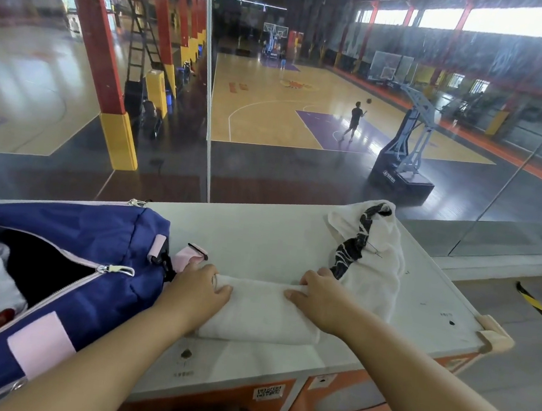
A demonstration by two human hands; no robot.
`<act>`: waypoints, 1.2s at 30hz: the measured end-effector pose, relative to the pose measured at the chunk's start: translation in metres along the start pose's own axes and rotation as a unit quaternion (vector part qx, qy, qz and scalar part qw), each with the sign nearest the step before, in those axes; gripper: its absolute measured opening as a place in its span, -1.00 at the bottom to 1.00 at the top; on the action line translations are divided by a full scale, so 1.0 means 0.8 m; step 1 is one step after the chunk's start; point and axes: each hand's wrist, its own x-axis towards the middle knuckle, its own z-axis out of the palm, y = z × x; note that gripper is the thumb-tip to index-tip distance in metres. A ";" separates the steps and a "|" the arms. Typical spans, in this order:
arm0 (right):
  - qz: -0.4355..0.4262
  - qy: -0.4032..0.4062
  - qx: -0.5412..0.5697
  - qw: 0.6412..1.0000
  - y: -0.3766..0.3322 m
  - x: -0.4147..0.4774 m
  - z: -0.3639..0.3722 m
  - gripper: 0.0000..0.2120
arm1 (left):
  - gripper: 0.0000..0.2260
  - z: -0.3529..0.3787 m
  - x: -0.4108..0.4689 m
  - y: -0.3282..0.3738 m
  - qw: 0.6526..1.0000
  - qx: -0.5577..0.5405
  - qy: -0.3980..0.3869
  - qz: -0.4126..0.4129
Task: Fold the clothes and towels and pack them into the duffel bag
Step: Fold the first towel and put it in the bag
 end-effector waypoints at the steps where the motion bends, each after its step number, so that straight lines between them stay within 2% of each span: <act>1: 0.001 -0.006 -0.015 1.000 0.000 0.003 -0.001 -0.53 | -0.78 0.000 0.007 0.000 1.000 0.009 -0.015 -0.006; 5: -0.004 -0.064 -0.015 0.998 -0.002 0.012 -0.004 -0.54 | -0.72 -0.006 0.021 0.011 0.994 0.002 -0.102 -0.049; 9: -0.002 -0.096 0.010 0.995 0.000 0.015 -0.005 -0.49 | -0.76 -0.017 0.024 0.011 0.972 -0.096 -0.196 -0.090; 13: -0.013 -0.130 0.038 0.991 0.006 0.008 -0.013 -0.42 | -0.77 -0.024 0.013 0.009 0.955 -0.119 -0.258 -0.079; 16: -0.025 -0.168 0.067 0.983 0.011 -0.002 -0.016 -0.54 | -0.76 -0.020 0.000 0.011 0.957 -0.073 -0.275 -0.052; 19: -0.045 -0.220 0.096 0.970 0.013 -0.017 -0.021 -0.72 | -0.80 -0.019 -0.014 0.011 0.964 -0.030 -0.264 -0.005; 21: -0.055 -0.243 0.073 0.966 0.010 -0.030 -0.026 -0.78 | -0.74 -0.020 -0.025 0.008 0.964 -0.029 -0.261 0.029; 26: -0.049 -0.244 -0.046 0.967 -0.001 -0.060 -0.029 -0.69 | -0.72 -0.024 -0.061 0.005 0.968 -0.035 -0.212 0.130; 31: -0.080 -0.112 -0.065 0.988 -0.017 -0.084 -0.041 -0.65 | -0.69 -0.041 -0.086 -0.012 0.975 -0.022 -0.096 0.199; 33: -0.088 -0.059 -0.046 0.993 -0.031 -0.090 -0.052 -0.64 | -0.63 -0.056 -0.089 -0.024 0.975 0.009 -0.065 0.213; 36: -0.063 0.018 -0.076 0.995 -0.065 -0.097 -0.072 -0.68 | -0.69 -0.093 -0.097 -0.044 0.970 0.070 0.010 0.234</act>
